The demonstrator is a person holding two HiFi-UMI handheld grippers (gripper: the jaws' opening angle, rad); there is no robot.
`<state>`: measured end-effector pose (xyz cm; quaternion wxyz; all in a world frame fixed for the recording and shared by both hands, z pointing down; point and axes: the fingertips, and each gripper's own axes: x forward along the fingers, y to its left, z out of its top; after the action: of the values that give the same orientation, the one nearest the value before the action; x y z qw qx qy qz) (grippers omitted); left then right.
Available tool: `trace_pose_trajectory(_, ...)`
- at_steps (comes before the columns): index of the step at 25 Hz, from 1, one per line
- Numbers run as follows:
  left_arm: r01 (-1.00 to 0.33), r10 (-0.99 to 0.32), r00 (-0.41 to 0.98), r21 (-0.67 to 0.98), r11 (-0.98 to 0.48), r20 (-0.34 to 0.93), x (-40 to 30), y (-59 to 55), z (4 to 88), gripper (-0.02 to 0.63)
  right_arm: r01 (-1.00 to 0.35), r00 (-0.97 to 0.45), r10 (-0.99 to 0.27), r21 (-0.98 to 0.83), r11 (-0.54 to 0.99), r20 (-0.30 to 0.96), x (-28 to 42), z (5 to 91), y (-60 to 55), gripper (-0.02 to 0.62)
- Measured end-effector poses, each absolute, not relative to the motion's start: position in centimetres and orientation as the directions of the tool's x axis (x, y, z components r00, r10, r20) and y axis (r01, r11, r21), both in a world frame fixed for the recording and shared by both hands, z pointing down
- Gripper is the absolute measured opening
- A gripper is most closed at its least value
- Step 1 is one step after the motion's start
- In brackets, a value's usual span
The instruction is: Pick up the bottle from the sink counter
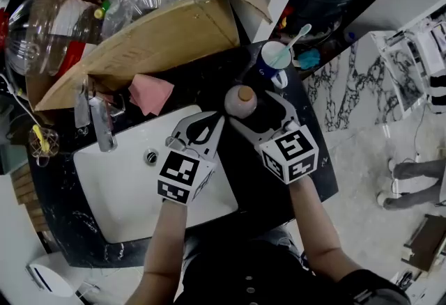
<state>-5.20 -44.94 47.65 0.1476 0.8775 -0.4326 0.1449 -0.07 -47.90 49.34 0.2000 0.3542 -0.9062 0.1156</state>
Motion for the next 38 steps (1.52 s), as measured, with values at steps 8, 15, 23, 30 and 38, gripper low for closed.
trace_pose_trajectory(8,-0.813,-0.726,0.572,0.142,-0.565,0.381,-6.2,-46.2,48.7,0.018,-0.659,-0.673,-0.56,-0.05,0.75,0.484,-1.7,50.7,-49.5,0.393)
trace_pose_trajectory(15,-0.811,-0.726,0.575,0.151,-0.565,0.376,-6.4,-46.8,49.4,0.018,-0.623,-0.672,-0.504,-0.047,0.781,0.543,-2.5,52.2,-50.0,0.393)
trace_pose_trajectory(23,-0.817,-0.732,0.569,0.158,-0.554,0.375,-7.0,-47.0,49.5,0.018,-0.58,-0.618,-0.435,-0.007,0.815,0.655,-3.2,53.8,-50.2,0.393)
trace_pose_trajectory(30,-0.817,-0.733,0.571,0.17,-0.551,0.37,-7.0,-47.1,49.5,0.017,-0.574,-0.6,-0.413,-0.009,0.819,0.685,-3.3,54.3,-50.3,0.402)
trace_pose_trajectory(38,-0.812,-0.726,0.577,0.168,-0.559,0.374,-6.3,-46.7,49.3,0.018,-0.576,-0.596,-0.4,-0.023,0.817,0.697,-3.3,54.4,-50.3,0.408)
